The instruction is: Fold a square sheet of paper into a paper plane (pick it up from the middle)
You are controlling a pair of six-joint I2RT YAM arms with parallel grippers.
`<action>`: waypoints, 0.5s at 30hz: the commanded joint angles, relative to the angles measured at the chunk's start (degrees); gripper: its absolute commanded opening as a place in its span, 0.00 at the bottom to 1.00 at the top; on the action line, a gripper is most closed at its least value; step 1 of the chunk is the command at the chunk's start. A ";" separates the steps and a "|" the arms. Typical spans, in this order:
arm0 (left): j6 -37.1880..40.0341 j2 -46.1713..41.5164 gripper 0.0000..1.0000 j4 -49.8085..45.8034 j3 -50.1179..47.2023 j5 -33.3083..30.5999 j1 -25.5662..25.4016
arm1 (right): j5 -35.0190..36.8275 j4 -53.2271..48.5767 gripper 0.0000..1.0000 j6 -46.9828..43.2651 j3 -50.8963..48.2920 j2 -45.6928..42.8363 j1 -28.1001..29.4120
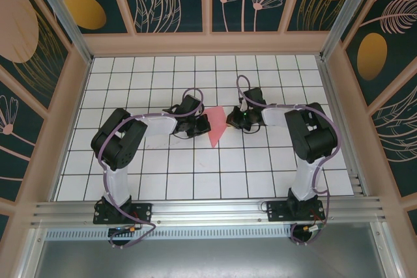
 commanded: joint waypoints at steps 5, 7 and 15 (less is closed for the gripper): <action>5.48 0.99 0.00 -7.34 0.02 -6.30 0.45 | -1.80 2.04 0.01 -0.91 -1.98 -9.22 0.27; 6.99 1.21 0.00 -6.75 0.60 -6.09 0.46 | -2.27 1.53 0.01 -1.26 -2.51 -9.38 1.36; 15.00 2.87 0.00 -6.90 4.67 -4.76 0.54 | -3.25 3.91 0.01 0.81 -4.48 -5.03 6.47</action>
